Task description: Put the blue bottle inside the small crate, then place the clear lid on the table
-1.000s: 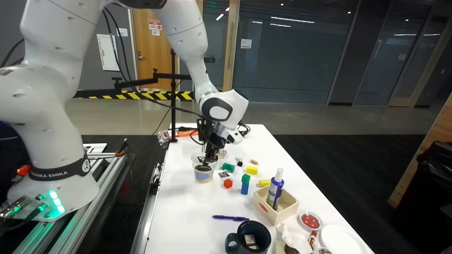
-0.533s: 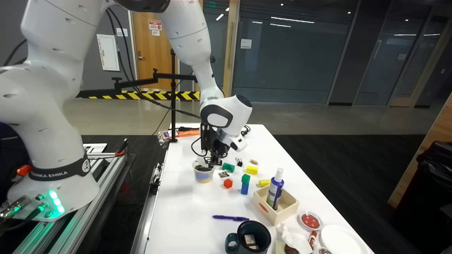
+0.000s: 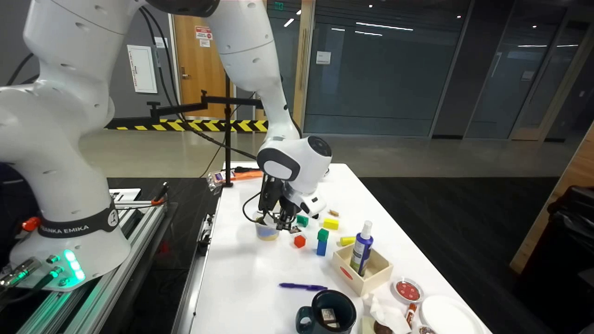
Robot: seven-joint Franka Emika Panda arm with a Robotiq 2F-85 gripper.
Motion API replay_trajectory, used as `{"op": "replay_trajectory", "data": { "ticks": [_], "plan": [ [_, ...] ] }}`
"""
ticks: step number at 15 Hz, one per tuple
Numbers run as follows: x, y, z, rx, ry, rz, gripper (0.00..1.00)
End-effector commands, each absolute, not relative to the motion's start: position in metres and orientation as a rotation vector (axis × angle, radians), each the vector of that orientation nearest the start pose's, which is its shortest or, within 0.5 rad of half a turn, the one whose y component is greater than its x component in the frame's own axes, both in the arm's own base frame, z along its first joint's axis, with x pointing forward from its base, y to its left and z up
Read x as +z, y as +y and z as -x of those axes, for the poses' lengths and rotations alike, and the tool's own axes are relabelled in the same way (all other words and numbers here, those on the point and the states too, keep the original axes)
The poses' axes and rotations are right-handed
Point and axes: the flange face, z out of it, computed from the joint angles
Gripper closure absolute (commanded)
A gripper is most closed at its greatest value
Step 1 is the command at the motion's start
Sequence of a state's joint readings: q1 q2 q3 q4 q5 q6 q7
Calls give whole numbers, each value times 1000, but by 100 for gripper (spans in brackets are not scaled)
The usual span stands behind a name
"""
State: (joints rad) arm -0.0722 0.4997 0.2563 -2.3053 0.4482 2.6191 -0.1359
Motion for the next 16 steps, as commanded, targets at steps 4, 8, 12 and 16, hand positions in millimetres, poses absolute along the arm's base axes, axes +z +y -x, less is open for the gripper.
{"op": "replay_trajectory", "data": {
  "ticks": [4, 8, 12, 16],
  "plan": [
    [109, 52, -466, 259, 301, 2721, 99],
    [96, 24, -456, 263, 397, 2645, 99],
    [79, 2, -446, 295, 538, 2636, 99],
    [64, -7, -441, 300, 642, 2686, 99]
  ]
}}
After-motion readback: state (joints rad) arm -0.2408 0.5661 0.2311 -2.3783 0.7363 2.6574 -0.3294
